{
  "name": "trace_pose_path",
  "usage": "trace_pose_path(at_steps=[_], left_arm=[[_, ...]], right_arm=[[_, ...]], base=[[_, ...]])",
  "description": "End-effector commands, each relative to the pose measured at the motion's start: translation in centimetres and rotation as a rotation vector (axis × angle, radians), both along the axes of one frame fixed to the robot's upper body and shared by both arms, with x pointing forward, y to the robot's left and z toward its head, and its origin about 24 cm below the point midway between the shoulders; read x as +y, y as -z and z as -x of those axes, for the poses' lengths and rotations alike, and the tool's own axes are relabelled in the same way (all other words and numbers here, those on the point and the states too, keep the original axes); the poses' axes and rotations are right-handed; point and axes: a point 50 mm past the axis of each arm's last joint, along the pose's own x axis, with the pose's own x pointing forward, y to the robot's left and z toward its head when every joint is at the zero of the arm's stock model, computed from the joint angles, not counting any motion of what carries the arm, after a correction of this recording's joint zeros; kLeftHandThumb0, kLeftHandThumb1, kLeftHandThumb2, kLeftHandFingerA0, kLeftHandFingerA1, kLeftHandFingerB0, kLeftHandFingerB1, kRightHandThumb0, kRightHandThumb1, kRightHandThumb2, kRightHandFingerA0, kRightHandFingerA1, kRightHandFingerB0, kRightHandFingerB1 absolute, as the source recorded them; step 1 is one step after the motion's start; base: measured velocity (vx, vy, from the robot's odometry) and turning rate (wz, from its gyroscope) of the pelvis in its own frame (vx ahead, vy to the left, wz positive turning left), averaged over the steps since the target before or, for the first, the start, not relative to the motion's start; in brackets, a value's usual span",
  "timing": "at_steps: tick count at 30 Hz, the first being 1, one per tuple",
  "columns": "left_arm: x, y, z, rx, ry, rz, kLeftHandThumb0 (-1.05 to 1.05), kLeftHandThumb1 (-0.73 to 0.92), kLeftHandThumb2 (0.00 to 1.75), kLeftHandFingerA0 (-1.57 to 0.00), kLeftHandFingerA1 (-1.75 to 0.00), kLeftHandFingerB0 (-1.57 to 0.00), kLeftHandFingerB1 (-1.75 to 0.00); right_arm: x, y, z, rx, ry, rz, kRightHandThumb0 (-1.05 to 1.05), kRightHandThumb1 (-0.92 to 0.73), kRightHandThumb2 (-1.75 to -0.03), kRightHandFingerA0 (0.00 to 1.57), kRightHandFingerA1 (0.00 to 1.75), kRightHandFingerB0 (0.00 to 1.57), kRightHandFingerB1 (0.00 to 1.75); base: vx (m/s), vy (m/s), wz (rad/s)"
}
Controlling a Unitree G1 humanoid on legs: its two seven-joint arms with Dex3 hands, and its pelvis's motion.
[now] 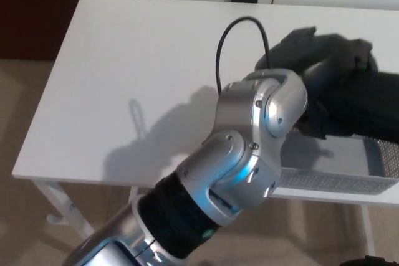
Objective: The robot walk towards a table in front and pick up a black pencil case on the left hand side and put the pencil case into a small container on the right hand side
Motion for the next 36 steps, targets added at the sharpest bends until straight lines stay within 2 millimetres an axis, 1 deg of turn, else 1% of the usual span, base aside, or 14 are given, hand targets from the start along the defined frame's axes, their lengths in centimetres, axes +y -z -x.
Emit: trace_pose_path(at_steps=[1, 4, 6, 7, 9, 12, 15, 20, 21, 23, 27, 30, 32, 36], left_arm=[[-2.5, 0.9, 2.0, 0.138, 0.027, 0.081, -0.19, 0.69, 0.61, -0.8, -1.14, -0.78, -0.61], [-2.3, 1.9, 2.2, 0.148, 0.019, 0.066, -0.19, 0.67, 0.64, -0.71, -1.46, -0.72, -0.89], [-2.2, 2.2, 2.2, 0.155, 0.016, 0.057, -0.18, 0.68, 0.64, -0.7, -1.4, -0.71, -0.83], [-1.9, 2.7, 2.1, 0.166, 0.006, 0.048, -0.19, 0.7, 0.62, -0.75, -1.04, -0.64, -0.58], [-1.5, 2.9, 2.0, 0.177, -0.012, 0.043, -0.19, 0.67, 0.64, -0.72, -1.27, -0.71, -0.83], [-0.8, 3.4, 1.7, 0.2, -0.042, 0.045, -0.2, 0.69, 0.61, -0.72, -1.29, -0.74, -0.68], [-0.4, 3.7, 1.5, 0.198, -0.054, 0.035, -0.18, 0.67, 0.66, -0.7, -1.46, -0.72, -0.81], [0.5, 3.6, 1.1, 0.166, -0.064, 0.018, -0.2, 0.71, 0.63, -0.71, -1.47, -0.71, -0.63], [1.0, 3.4, 0.9, 0.168, -0.071, 0.019, -0.23, 0.72, 0.61, -0.75, -1.2, -0.71, -0.57], [1.1, 3.3, 0.8, 0.168, -0.073, 0.02, -0.23, 0.72, 0.61, -0.75, -1.2, -0.71, -0.57], [2.1, 2.8, 0.1, 0.144, -0.096, 0.032, -0.18, 0.66, 0.66, -0.68, -1.34, -0.68, -0.85], [3.0, 2.0, -0.6, 0.1, -0.107, 0.013, -0.21, 0.7, 0.6, -0.69, -1.0, -0.57, -0.5], [3.2, 1.7, -0.8, 0.093, -0.108, 0.013, -0.21, 0.7, 0.61, -0.71, -0.92, -0.52, -0.46], [3.8, 0.6, -1.2, 0.062, -0.11, 0.022, -0.19, 0.74, 0.62, -0.73, -1.22, -0.58, -0.5]], right_arm=[[-0.3, -0.2, -0.1, 0.005, -0.017, 0.012, -0.3, -0.64, -0.58, 0.7, 0.56, 0.56, 0.48], [-0.2, -0.3, -0.3, 0.002, -0.038, 0.022, -0.31, -0.65, -0.58, 0.71, 0.56, 0.57, 0.48], [-0.3, -0.3, -0.3, 0.001, -0.047, 0.027, -0.31, -0.65, -0.58, 0.71, 0.56, 0.57, 0.48], [-0.4, -0.4, -0.4, 0.001, -0.04, 0.019, -0.33, -0.65, -0.58, 0.72, 0.57, 0.58, 0.48], [-0.4, -0.4, -0.5, 0.002, -0.034, 0.017, -0.33, -0.65, -0.58, 0.71, 0.55, 0.59, 0.48], [-0.3, -0.4, -0.7, 0.002, -0.043, 0.021, -0.32, -0.64, -0.58, 0.72, 0.56, 0.59, 0.48], [-0.3, -0.5, -0.8, 0.003, -0.037, 0.009, -0.32, -0.65, -0.58, 0.71, 0.56, 0.58, 0.48], [-0.3, -0.5, -0.8, 0.002, -0.056, 0.017, -0.32, -0.65, -0.59, 0.69, 0.56, 0.56, 0.48], [-0.3, -0.5, -0.8, 0.002, -0.055, 0.018, -0.32, -0.65, -0.59, 0.69, 0.57, 0.57, 0.49], [-0.3, -0.5, -0.8, 0.001, -0.054, 0.019, -0.32, -0.65, -0.59, 0.69, 0.57, 0.57, 0.49], [-0.3, -0.5, -0.8, 0.007, -0.046, 0.021, -0.31, -0.65, -0.59, 0.68, 0.56, 0.56, 0.48], [-0.2, -0.4, -0.9, 0.009, -0.045, 0.022, -0.3, -0.65, -0.59, 0.69, 0.56, 0.57, 0.49], [-0.1, -0.4, -0.9, 0.008, -0.041, 0.018, -0.3, -0.66, -0.59, 0.68, 0.56, 0.57, 0.49], [-0.2, -0.5, -1.0, 0.006, -0.06, 0.043, -0.3, -0.65, -0.59, 0.69, 0.55, 0.57, 0.48]], base=[[0.0, 0.0, 0.0], [0.0, 0.0, 0.0], [0.0, 0.0, 0.0], [0.0, 0.0, 0.0], [0.0, 0.0, 0.0], [0.0, 0.0, 0.0], [0.0, 0.0, 0.0], [0.0, 0.0, 0.0], [0.0, 0.0, 0.0], [0.0, 0.0, 0.0], [0.0, 0.0, 0.0], [0.0, 0.0, 0.0], [0.0, 0.0, 0.0], [0.0, 0.0, 0.0]])
